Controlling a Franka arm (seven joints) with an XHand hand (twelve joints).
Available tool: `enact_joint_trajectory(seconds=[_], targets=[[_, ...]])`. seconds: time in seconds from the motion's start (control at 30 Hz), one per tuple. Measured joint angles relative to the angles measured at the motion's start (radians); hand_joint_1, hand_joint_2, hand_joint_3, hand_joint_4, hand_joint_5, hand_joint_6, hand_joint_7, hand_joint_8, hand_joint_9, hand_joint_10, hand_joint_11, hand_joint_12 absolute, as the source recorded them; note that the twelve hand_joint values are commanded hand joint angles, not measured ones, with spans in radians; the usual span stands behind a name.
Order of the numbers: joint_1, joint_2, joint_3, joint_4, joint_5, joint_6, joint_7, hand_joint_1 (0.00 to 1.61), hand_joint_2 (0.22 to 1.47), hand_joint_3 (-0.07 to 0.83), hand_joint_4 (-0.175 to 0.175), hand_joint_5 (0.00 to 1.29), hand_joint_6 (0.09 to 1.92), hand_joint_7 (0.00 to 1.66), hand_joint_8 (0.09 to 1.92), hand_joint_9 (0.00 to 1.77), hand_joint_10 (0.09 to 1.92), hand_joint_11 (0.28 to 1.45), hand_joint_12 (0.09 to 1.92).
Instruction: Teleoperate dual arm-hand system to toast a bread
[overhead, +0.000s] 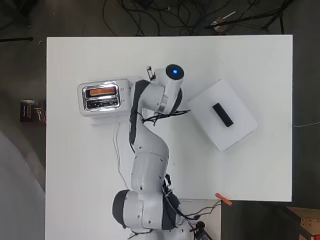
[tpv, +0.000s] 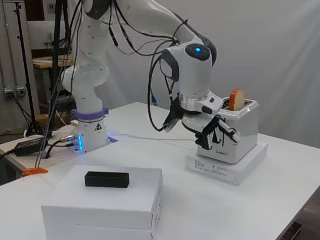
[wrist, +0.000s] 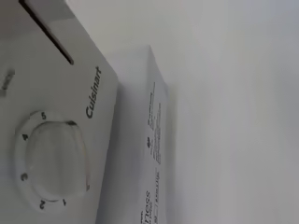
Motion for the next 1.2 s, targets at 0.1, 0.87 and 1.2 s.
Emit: enact_joint_trajectory(seconds=[0.1,0.87,1.2], targets=[[-0.002,-0.055,0.017,-0.022,-0.015,0.020,-0.038,0.07,1.15,-0.005,-0.149,0.33,0.09,1.29,1.92,1.62,1.92,1.28,1.92],[-0.137,0.156,0.114,0.061,0.125,-0.011,-0.172,0.22,1.09,-0.002,-0.128,0.42,0.09,1.29,1.92,1.66,1.92,1.31,1.88],[-0.168,0.203,0.146,0.062,0.109,0.000,-0.037,0.02,1.08,0.001,-0.056,0.47,0.09,0.98,1.92,1.29,1.92,1.02,1.89]])
